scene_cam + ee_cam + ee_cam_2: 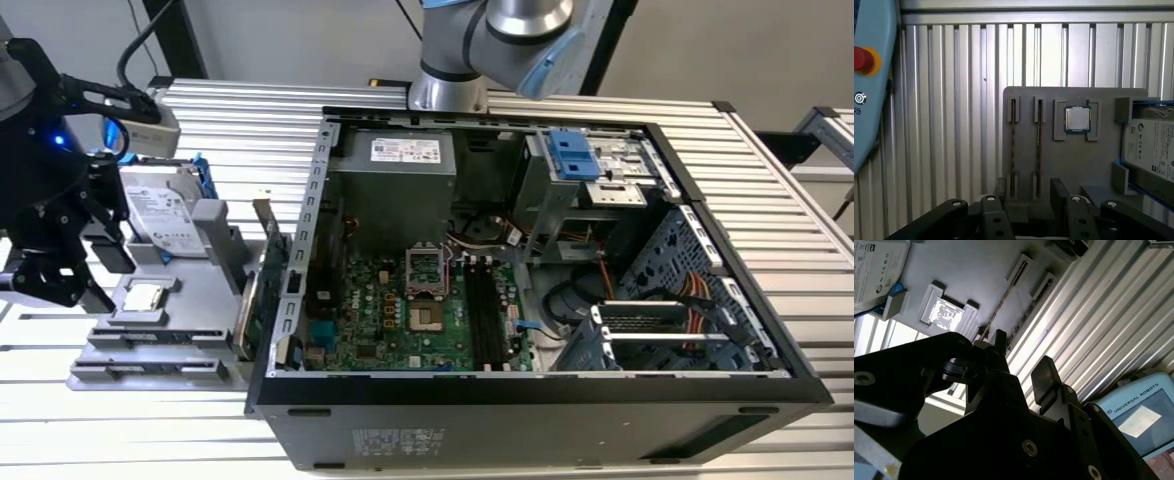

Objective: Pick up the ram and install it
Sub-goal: 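Pick up the ram and move it above insertion slot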

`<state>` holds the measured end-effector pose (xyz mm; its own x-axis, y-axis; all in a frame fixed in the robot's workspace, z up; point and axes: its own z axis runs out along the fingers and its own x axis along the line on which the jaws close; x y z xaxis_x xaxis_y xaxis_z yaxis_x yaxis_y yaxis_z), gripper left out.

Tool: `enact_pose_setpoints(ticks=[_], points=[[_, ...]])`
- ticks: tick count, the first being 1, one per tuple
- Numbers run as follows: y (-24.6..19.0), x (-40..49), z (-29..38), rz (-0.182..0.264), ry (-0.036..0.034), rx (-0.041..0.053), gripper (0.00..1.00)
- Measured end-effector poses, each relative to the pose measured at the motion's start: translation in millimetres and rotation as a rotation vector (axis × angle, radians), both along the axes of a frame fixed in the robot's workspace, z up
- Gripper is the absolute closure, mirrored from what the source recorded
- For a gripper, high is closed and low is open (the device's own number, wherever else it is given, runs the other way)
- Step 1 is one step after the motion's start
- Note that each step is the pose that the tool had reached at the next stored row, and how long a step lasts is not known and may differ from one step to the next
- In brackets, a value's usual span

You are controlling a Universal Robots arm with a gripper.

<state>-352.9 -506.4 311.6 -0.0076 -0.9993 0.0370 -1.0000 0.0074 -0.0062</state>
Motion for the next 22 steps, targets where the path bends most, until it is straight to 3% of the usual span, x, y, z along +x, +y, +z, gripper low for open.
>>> enact_pose_setpoints(ticks=[22], points=[[0.0, 0.0, -9.1, 0.000, -0.0001, 0.0000, 0.00]])
